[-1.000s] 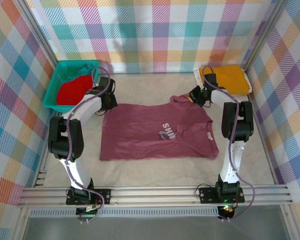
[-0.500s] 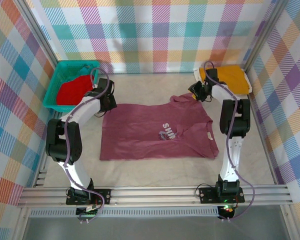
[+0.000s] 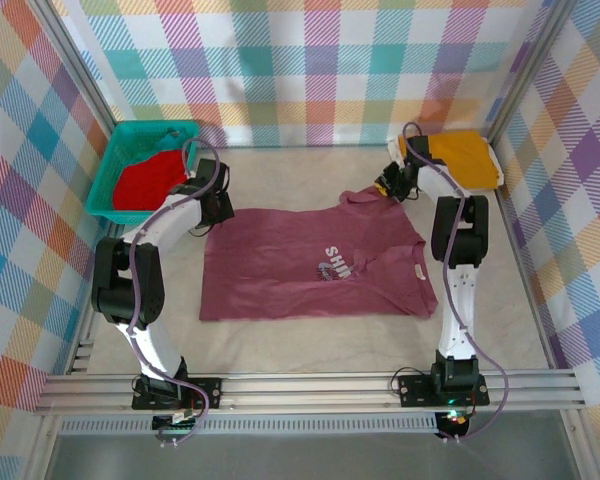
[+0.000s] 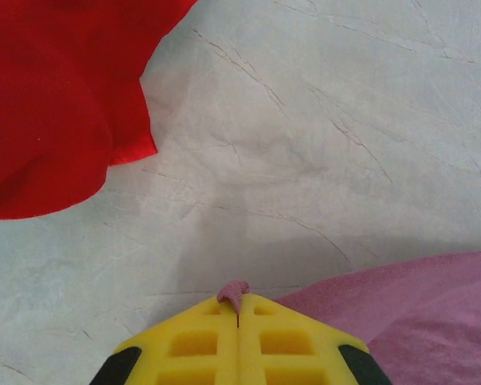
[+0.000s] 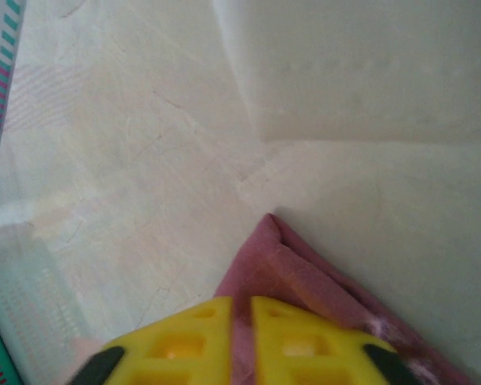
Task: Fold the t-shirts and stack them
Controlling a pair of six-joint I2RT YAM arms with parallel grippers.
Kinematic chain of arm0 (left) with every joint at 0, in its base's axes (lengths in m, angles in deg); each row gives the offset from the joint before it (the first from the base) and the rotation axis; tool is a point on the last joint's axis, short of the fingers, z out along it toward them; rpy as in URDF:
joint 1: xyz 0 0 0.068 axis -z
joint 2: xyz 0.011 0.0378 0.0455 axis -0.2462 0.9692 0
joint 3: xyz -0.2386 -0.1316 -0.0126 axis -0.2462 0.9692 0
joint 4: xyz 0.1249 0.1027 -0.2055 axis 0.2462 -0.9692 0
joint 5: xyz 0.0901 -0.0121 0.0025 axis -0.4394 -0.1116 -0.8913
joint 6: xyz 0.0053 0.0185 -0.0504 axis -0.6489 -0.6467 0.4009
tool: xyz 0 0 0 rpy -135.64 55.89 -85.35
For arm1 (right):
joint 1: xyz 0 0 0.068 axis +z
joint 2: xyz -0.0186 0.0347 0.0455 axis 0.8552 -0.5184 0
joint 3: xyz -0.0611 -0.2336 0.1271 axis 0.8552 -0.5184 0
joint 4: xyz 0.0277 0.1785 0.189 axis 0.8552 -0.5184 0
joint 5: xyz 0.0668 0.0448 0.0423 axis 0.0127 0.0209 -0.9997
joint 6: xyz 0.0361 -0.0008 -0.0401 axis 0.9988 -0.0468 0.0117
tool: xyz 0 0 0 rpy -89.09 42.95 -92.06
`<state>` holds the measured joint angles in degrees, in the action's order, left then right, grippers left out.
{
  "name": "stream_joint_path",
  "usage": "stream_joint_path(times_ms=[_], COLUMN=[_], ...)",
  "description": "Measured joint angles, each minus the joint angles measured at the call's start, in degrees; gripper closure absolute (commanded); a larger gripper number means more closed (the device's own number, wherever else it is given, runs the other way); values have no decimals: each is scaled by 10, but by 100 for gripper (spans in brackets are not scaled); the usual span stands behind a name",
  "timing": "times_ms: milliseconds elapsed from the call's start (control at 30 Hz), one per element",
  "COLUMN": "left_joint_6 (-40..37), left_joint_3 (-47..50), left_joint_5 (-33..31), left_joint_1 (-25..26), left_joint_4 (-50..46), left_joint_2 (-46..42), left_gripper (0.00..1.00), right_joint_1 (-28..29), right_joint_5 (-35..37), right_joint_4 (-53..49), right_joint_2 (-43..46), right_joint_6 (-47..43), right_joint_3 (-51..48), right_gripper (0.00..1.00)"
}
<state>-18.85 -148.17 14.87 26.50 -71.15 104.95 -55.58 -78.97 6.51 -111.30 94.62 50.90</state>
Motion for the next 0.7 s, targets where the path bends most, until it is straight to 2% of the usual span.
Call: stream_joint_path(times_ms=[100,200,467,500,567,600,633,667,700], left_joint_6=[0,0,0,0,0,0,0,0,0], left_joint_3=[0,0,12,13,15,16,16,16,17], left_joint_5=[0,0,-1,-1,-1,-1,-1,-1,-1], left_joint_1=[0,0,0,0,0,0,0,0,0], left_joint_4=[0,0,2,2,3,3,2,3,3], left_joint_2=[0,0,-8,-9,-9,-10,-10,-10,-10], left_gripper=[100,100,100,100,100,100,100,100,100], right_joint_1=[2,2,2,2,2,2,2,2,2], right_joint_5=[2,5,3,-1,-6,-8,-10,-13,-17], right_joint_4=[0,9,52,58,72,78,80,81,83], right_joint_2=[0,15,138,149,157,157,156,154,151], right_joint_6=[-3,-3,1,3,10,12,14,18,21], right_joint_3=[-1,-30,-168,-175,-181,-181,-181,-181,-180], right_gripper=[100,100,100,97,72,67,72,90,95])
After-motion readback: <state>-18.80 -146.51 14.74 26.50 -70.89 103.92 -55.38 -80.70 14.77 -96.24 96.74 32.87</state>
